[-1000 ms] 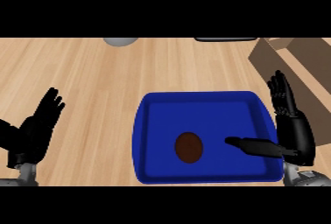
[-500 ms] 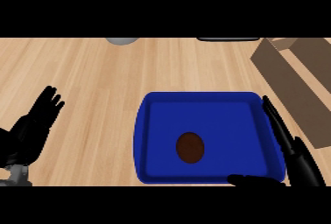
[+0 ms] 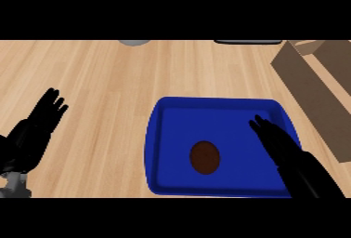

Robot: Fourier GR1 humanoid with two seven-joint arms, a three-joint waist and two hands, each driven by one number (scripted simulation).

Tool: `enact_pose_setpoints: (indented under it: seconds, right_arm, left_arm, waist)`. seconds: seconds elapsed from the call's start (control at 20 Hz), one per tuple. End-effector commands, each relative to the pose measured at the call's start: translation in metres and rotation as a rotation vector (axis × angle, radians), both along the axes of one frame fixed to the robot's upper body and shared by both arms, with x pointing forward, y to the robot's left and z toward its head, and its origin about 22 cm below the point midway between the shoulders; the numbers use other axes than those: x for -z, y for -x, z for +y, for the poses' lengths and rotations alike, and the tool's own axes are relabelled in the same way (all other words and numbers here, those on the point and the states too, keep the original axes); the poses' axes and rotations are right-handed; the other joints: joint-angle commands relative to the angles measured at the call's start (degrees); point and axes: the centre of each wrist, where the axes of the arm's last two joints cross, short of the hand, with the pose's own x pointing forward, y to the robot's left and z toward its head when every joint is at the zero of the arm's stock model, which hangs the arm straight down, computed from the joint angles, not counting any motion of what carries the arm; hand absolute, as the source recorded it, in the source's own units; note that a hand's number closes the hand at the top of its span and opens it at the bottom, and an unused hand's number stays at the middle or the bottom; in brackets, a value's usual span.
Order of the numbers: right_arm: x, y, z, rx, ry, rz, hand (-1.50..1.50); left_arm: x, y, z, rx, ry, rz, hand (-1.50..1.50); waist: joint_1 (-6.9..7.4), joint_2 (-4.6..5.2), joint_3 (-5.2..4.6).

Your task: Pick the cupcake from the tray and place it in the cardboard box

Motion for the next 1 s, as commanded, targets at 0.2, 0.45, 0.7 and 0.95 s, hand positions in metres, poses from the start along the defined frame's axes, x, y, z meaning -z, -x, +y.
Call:
enact_pose_setpoints:
  seconds: [0.2,0.45,0.7,0.95]
  right_arm:
    - [-0.027,-0.017,0.074,0.057,0.136,0.241,-1.50]
    - [-0.029,-0.029,0.086,0.094,0.141,0.316,-1.50]
    - [-0.033,-0.049,0.102,0.096,0.181,0.355,-1.50]
    - [-0.001,-0.021,0.093,0.084,0.193,0.380,-1.50]
  left_arm:
    - [-0.005,-0.006,-0.009,0.007,0.007,-0.027,0.00]
    - [-0.004,0.002,0.009,-0.004,0.001,0.000,0.00]
    - [-0.002,-0.001,-0.006,0.007,0.021,-0.005,0.00]
    - [0.008,0.005,0.006,-0.023,-0.001,-0.009,0.00]
  waist:
    - [0.74,0.25,0.27]
    - [-0.02,0.09,0.39]
    - [0.05,0.12,0.38]
    - [-0.71,0.06,0.43]
